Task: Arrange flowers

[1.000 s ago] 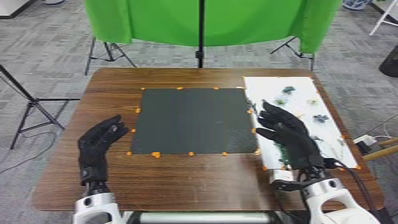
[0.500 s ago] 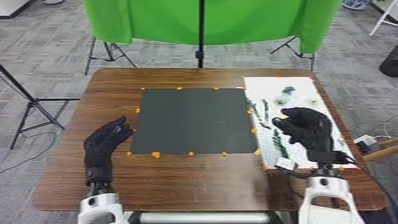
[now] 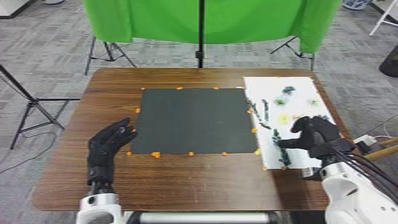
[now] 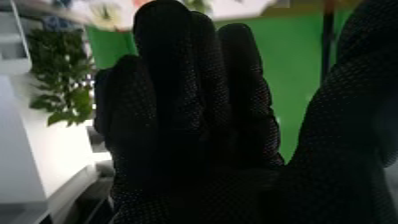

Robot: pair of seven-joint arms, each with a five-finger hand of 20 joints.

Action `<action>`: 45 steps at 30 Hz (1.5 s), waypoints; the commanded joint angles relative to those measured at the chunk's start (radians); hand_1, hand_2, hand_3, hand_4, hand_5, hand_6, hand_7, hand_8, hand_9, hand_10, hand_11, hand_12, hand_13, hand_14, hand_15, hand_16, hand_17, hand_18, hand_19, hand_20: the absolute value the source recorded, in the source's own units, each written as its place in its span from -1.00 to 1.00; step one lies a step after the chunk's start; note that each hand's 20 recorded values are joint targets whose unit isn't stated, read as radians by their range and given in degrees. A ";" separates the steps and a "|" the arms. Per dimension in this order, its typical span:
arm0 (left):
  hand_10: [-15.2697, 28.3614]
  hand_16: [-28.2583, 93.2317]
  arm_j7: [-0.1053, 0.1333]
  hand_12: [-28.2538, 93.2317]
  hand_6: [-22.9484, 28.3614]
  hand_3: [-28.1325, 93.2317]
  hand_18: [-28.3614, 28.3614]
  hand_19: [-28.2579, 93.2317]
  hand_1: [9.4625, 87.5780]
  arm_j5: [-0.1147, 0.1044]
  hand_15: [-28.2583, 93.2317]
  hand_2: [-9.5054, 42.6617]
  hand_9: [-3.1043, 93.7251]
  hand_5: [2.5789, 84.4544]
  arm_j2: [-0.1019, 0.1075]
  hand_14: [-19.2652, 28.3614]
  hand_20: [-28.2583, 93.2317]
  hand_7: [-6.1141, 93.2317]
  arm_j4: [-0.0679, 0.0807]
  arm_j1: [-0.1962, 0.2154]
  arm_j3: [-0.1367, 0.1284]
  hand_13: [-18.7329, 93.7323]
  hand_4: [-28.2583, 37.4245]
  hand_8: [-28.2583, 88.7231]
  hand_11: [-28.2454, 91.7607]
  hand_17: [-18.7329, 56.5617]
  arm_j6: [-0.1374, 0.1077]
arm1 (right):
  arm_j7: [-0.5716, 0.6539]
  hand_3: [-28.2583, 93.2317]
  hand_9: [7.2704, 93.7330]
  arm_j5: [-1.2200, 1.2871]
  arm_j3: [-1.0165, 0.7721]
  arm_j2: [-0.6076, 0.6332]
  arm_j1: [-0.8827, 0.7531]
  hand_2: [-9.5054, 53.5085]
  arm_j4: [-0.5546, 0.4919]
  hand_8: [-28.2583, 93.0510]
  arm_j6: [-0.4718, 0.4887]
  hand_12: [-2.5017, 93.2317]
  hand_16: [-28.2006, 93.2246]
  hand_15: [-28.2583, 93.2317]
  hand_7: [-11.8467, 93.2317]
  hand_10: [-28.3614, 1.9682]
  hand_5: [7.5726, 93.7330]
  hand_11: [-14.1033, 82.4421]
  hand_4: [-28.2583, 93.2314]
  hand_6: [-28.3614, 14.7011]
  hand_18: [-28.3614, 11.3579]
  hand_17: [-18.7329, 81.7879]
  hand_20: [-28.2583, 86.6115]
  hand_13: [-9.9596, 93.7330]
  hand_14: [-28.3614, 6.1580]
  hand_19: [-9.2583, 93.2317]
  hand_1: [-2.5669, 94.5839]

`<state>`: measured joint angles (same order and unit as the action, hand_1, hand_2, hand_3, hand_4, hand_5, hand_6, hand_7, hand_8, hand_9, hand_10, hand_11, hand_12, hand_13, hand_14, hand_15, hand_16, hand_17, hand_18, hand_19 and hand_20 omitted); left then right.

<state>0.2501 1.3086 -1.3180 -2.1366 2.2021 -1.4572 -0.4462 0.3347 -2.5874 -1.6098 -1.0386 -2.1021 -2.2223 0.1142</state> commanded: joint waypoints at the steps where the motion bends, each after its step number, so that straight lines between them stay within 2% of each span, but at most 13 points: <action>1: 0.26 -0.57 -0.030 -0.33 -0.06 0.46 0.59 0.04 -0.42 0.007 -0.17 -0.85 0.21 0.26 -0.003 0.46 -0.26 -0.53 -0.002 0.023 -0.007 0.30 -0.62 -0.65 -0.21 0.18 0.025 | 0.032 -1.00 0.49 -0.001 0.051 0.015 0.049 -1.00 0.082 -0.68 -0.021 -0.51 -0.16 0.27 -0.36 -0.16 0.33 -0.28 0.07 0.20 0.08 0.62 -0.13 0.75 0.22 0.79 0.39; 12: 0.27 -0.56 -0.076 -0.33 -0.04 0.46 0.57 -0.05 -0.44 0.011 -0.18 -0.84 0.18 0.23 0.015 0.49 -0.25 -0.55 -0.006 0.022 -0.016 0.26 -0.62 -0.65 -0.22 0.07 0.066 | 0.058 -0.99 0.73 -0.053 0.148 0.054 0.129 -1.00 0.184 -0.67 -0.031 -0.52 -0.13 0.19 -0.35 -0.10 0.53 -0.24 -0.13 0.18 0.20 0.75 -0.13 0.94 0.39 0.85 0.41; 18: 0.29 -0.54 -0.087 -0.33 -0.03 0.47 0.56 -0.09 -0.44 0.009 -0.16 -0.85 0.17 0.22 0.016 0.51 -0.19 -0.55 -0.011 0.022 -0.024 0.22 -0.62 -0.65 -0.21 -0.03 0.085 | 0.113 -0.97 0.81 -0.049 0.191 0.056 0.142 -1.00 0.180 -0.66 0.111 -0.50 -0.09 0.16 -0.31 -0.10 0.62 -0.14 0.17 0.18 0.25 0.79 -0.11 0.99 0.43 0.84 0.41; 19: 0.29 -0.54 -0.088 -0.33 -0.02 0.47 0.56 -0.11 -0.44 0.010 -0.16 -0.85 0.17 0.22 0.016 0.51 -0.15 -0.56 -0.010 0.022 -0.026 0.21 -0.63 -0.65 -0.21 -0.05 0.094 | 0.118 -0.91 0.82 -0.040 0.194 0.052 0.143 -1.00 0.179 -0.66 0.126 -0.50 -0.09 0.16 -0.31 -0.10 0.63 -0.12 0.20 0.17 0.26 0.79 -0.10 0.99 0.43 0.84 0.41; 20: 0.29 -0.54 -0.091 -0.33 -0.02 0.47 0.55 -0.12 -0.44 0.014 -0.16 -0.85 0.16 0.22 0.016 0.51 -0.15 -0.56 -0.011 0.021 -0.029 0.21 -0.63 -0.65 -0.22 -0.06 0.098 | 0.124 -0.28 0.82 -0.032 0.198 0.046 0.144 -1.00 0.178 -0.66 0.140 -0.49 -0.11 0.17 -0.30 -0.10 0.63 -0.12 -0.27 0.18 0.27 0.81 0.02 1.00 0.43 0.78 0.19; 21: 0.29 -0.54 -0.094 -0.33 -0.02 0.47 0.55 -0.13 -0.44 0.017 -0.16 -0.85 0.16 0.22 0.016 0.51 -0.14 -0.56 -0.012 0.023 -0.030 0.20 -0.63 -0.65 -0.22 -0.07 0.098 | 0.129 0.05 0.83 -0.028 0.202 0.043 0.142 -1.00 0.176 -0.58 0.148 -0.49 -0.11 0.17 -0.31 -0.10 0.63 -0.11 -0.54 0.17 0.28 0.81 0.06 1.00 0.44 0.76 0.09; 22: 0.30 -0.54 -0.097 -0.33 -0.02 0.47 0.54 -0.15 -0.44 0.017 -0.16 -0.85 0.16 0.22 0.016 0.51 -0.14 -0.56 -0.013 0.024 -0.032 0.19 -0.63 -0.65 -0.22 -0.08 0.098 | 0.132 0.14 0.84 -0.020 0.207 0.041 0.138 -1.00 0.177 -0.53 0.139 -0.49 -0.11 0.17 -0.32 -0.09 0.64 -0.10 -0.62 0.17 0.28 0.82 0.07 1.00 0.44 0.76 0.08; 23: 0.30 -0.54 -0.099 -0.33 -0.02 0.47 0.54 -0.16 -0.44 0.015 -0.16 -0.85 0.15 0.22 0.015 0.51 -0.13 -0.56 -0.014 0.024 -0.034 0.19 -0.63 -0.65 -0.21 -0.08 0.100 | 0.133 -0.17 0.84 -0.014 0.211 0.036 0.139 -1.00 0.180 -0.41 0.139 -0.49 -0.11 0.19 -0.34 -0.09 0.64 -0.10 -0.44 0.15 0.31 0.83 0.08 1.00 0.45 0.73 0.28; 24: 0.30 -0.54 -0.101 -0.33 -0.02 0.47 0.54 -0.17 -0.44 0.014 -0.16 -0.85 0.15 0.21 0.014 0.51 -0.12 -0.57 -0.014 0.024 -0.035 0.19 -0.63 -0.65 -0.21 -0.09 0.099 | 0.138 -0.71 0.86 -0.004 0.214 0.032 0.138 -1.00 0.182 -0.30 0.136 -0.47 -0.13 0.21 -0.35 -0.08 0.66 -0.09 -0.10 0.14 0.31 0.84 0.11 1.00 0.47 0.73 0.60; 26: 0.31 -0.53 -0.106 -0.34 -0.02 0.47 0.53 -0.18 -0.44 0.016 -0.16 -0.85 0.15 0.21 0.011 0.51 -0.11 -0.57 -0.014 0.023 -0.035 0.18 -0.63 -0.65 -0.21 -0.10 0.100 | 0.139 -0.95 0.92 0.008 0.216 0.023 0.138 -1.00 0.192 -0.21 0.123 -0.30 -0.16 0.26 -0.35 0.01 0.69 -0.18 0.13 0.15 0.32 0.86 0.13 1.00 0.50 0.75 0.82; 39: 0.31 -0.53 -0.111 -0.34 -0.01 0.47 0.52 -0.23 -0.43 0.021 -0.16 -0.86 0.13 0.19 0.009 0.51 -0.09 -0.57 -0.013 0.020 -0.038 0.15 -0.63 -0.65 -0.21 -0.15 0.110 | 0.083 -1.00 0.95 0.054 0.137 0.021 0.116 -1.00 0.143 -0.12 -0.144 -0.21 -0.21 0.47 -0.20 0.13 0.69 -0.01 0.48 0.19 0.29 0.92 0.21 1.00 0.64 0.85 0.90; 42: 0.30 -0.52 -0.101 -0.34 -0.01 0.47 0.52 -0.23 -0.42 0.003 -0.16 -0.87 0.13 0.19 0.025 0.51 -0.08 -0.57 -0.011 0.018 -0.044 0.15 -0.63 -0.65 -0.21 -0.16 0.102 | 0.071 -1.00 0.94 0.088 0.127 0.030 0.137 -1.00 0.096 -0.13 -0.197 -0.24 -0.22 0.49 -0.16 0.14 0.67 0.04 0.51 0.19 0.28 0.92 0.21 1.00 0.64 0.87 0.90; 45: 0.30 -0.52 -0.070 -0.34 -0.01 0.47 0.53 -0.23 -0.41 -0.050 -0.16 -0.87 0.14 0.21 0.049 0.50 -0.08 -0.56 -0.005 0.009 -0.060 0.15 -0.62 -0.64 -0.21 -0.15 0.090 | 0.059 -1.00 0.93 0.124 0.142 0.035 0.168 -1.00 0.057 -0.13 -0.208 -0.24 -0.22 0.50 -0.14 0.14 0.66 0.07 0.53 0.20 0.27 0.92 0.21 1.00 0.65 0.89 0.89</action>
<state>0.1475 1.3236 -1.3043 -2.1509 2.2135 -1.4948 -0.3420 0.4199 -2.5170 -1.4645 -1.0206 -1.9902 -2.0619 -0.0426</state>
